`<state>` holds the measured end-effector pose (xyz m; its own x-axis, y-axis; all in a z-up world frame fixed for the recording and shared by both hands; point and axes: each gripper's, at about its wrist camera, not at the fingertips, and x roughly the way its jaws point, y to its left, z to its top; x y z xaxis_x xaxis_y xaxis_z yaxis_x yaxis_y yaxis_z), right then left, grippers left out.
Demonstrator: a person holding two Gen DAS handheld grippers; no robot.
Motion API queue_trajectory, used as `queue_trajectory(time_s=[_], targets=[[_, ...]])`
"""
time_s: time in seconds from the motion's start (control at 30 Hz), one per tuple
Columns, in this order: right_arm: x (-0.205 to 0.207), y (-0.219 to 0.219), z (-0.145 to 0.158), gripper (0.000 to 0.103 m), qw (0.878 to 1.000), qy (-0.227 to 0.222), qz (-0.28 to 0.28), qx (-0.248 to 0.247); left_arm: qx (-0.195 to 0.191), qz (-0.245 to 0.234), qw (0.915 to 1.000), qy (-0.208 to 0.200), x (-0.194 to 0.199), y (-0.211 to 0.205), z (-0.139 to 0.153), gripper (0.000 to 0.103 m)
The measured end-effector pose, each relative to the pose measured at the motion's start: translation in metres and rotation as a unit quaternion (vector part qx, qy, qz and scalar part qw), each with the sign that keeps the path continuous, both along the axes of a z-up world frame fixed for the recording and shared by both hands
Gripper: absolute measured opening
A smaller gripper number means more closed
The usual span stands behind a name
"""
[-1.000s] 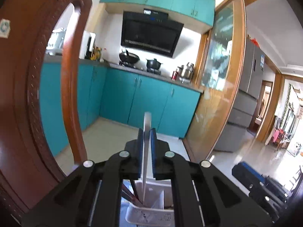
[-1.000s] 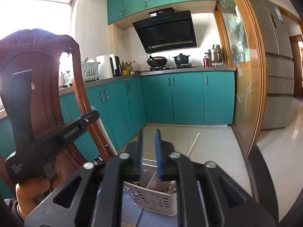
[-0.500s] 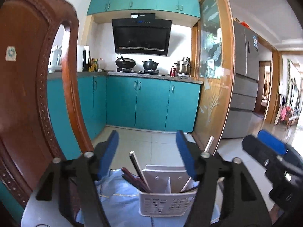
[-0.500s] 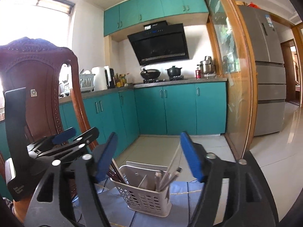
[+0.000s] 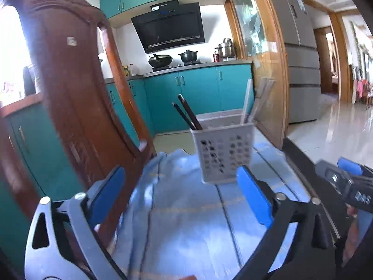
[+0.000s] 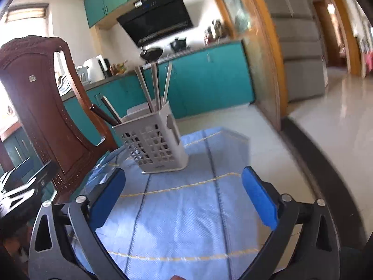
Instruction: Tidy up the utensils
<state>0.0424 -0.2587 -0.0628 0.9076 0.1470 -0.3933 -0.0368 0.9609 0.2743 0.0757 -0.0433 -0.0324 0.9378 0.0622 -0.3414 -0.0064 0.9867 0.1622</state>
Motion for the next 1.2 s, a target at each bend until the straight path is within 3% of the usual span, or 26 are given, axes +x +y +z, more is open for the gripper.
queue_trajectory(time_s=[0.17, 0.3, 0.43, 0.73, 1.2], targets=[[-0.056, 0.031, 0.023, 0.1, 0.993, -0.049, 0.001, -0.111, 0.002, -0.028, 0.9996, -0.002, -0.052, -0.003, 0.011, 0.099], [-0.087, 0.05, 0.044, 0.1, 0.983, -0.096, 0.02, -0.156, -0.007, -0.026, 0.9994, -0.021, -0.082, 0.006, 0.024, 0.099], [-0.104, 0.057, 0.066, 0.1, 0.979, -0.134, 0.023, -0.152, -0.027, -0.014, 0.9988, -0.038, -0.097, 0.022, 0.036, 0.099], [-0.127, 0.05, 0.078, 0.1, 0.977, -0.15, 0.013, -0.153, -0.05, -0.003, 0.9976, -0.047, -0.112, 0.037, 0.048, 0.099], [-0.138, 0.046, 0.078, 0.1, 0.976, -0.159, 0.009, -0.15, -0.039, -0.02, 0.9977, -0.051, -0.121, 0.029, 0.047, 0.099]])
